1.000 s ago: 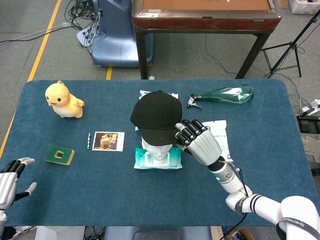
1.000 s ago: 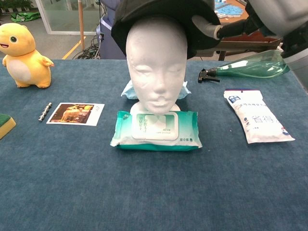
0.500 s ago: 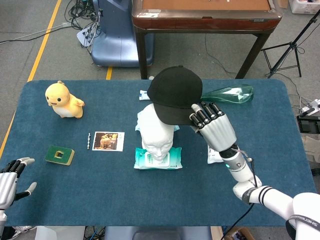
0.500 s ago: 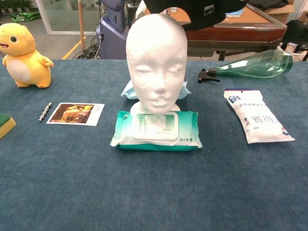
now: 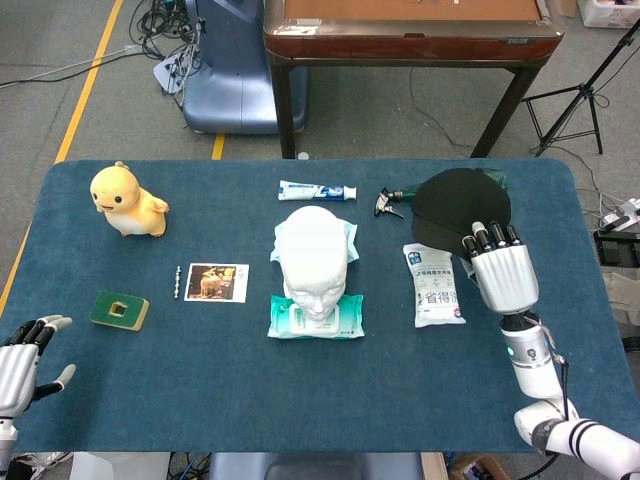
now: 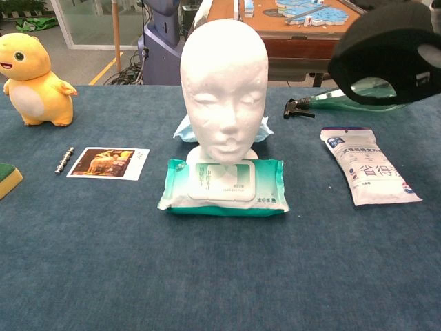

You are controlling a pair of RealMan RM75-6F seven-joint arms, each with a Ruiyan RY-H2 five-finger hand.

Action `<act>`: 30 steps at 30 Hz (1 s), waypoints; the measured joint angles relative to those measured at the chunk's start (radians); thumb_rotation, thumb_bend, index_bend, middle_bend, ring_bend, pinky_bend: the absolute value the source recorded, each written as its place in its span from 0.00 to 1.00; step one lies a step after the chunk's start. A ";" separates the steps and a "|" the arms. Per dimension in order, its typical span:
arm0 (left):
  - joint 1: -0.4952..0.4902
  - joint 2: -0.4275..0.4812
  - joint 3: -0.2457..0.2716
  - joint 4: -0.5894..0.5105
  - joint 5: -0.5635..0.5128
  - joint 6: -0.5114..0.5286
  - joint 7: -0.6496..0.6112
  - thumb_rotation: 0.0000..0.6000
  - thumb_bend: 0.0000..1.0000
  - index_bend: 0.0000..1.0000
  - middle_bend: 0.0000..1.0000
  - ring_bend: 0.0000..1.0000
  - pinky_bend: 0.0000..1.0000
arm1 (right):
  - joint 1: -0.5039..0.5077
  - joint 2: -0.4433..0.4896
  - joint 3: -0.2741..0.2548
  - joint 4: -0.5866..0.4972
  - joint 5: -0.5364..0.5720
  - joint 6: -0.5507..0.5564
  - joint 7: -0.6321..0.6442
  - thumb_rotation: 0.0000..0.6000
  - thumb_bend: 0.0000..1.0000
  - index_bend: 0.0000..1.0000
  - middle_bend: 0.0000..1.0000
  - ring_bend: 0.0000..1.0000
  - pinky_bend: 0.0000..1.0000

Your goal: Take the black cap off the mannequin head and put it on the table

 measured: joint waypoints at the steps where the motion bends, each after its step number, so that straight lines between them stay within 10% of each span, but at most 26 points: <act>1: 0.000 0.000 0.000 0.000 -0.001 -0.001 0.001 1.00 0.22 0.25 0.24 0.20 0.40 | -0.009 0.000 -0.008 -0.006 0.009 -0.012 -0.010 1.00 0.36 0.67 0.46 0.38 0.52; 17: 0.001 0.002 0.000 0.000 0.000 0.003 -0.003 1.00 0.22 0.25 0.24 0.20 0.40 | -0.061 0.106 -0.148 -0.290 -0.022 -0.165 -0.035 1.00 0.01 0.34 0.34 0.26 0.47; 30: 0.000 0.002 -0.002 -0.001 -0.006 0.000 -0.001 1.00 0.22 0.25 0.24 0.20 0.40 | -0.060 0.240 -0.213 -0.422 -0.104 -0.236 0.247 1.00 0.00 0.33 0.34 0.25 0.47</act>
